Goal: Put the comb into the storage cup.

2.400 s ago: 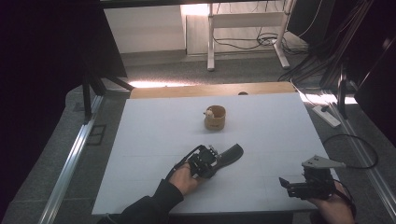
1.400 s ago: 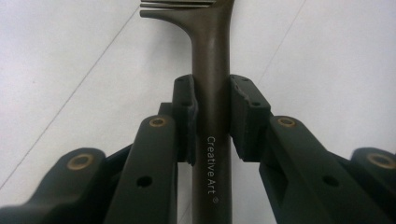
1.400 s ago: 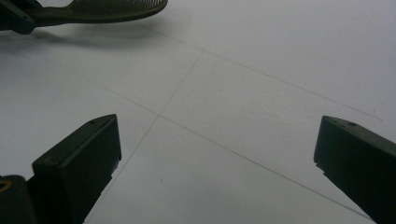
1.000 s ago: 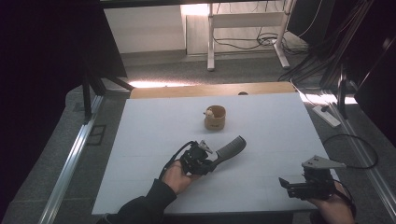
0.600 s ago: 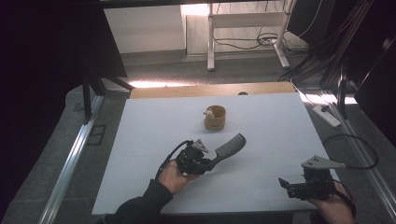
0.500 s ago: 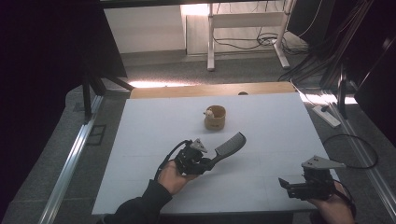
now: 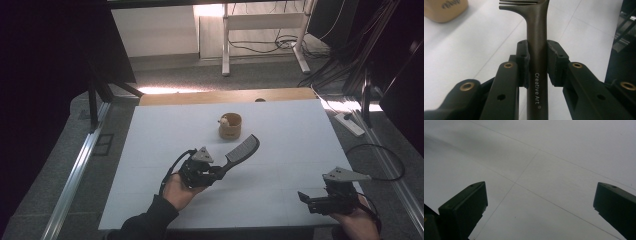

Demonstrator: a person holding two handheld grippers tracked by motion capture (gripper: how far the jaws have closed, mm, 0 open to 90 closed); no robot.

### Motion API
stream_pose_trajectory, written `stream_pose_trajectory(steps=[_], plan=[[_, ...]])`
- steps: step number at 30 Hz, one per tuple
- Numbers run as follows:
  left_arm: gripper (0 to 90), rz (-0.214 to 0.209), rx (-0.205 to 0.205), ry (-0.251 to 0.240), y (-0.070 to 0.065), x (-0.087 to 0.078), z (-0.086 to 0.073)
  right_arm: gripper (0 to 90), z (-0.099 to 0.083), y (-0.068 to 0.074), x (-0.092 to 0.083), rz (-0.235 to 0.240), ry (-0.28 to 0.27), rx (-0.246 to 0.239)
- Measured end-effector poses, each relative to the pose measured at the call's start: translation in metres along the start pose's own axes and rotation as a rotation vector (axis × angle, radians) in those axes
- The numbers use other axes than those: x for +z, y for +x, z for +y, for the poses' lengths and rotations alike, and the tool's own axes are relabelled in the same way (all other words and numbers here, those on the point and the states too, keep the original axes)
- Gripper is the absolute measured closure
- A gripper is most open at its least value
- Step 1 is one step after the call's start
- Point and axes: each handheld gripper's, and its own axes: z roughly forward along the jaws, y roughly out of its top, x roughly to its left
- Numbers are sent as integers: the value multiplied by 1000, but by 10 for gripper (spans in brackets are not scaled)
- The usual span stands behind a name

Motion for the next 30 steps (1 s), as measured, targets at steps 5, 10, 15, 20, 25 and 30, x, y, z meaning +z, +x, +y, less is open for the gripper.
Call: stream_pose_trajectory(steps=[5, 10, 15, 20, 25, 30], plan=[[723, 8, 1, -49, -2, -11, -2, 0, 0, 1, -1, 8, -11, -10], [723, 16, -5, -85, -2, -19, -5, 0, 0, 1, -1, 11, -24, -22], [723, 19, -9, -115, -3, -27, -10, 0, 0, 1, -2, 14, -45, -32], [723, 27, -11, -153, -6, -36, -15, 0, 0, 1, -4, 42, -90, -40], [723, 45, -7, -170, -7, -43, -21, 0, 2, -1, -8, 78, -149, -32], [722, 52, -13, -170, -7, -45, -23, 0, 5, -1, -8, 102, -166, -25]])
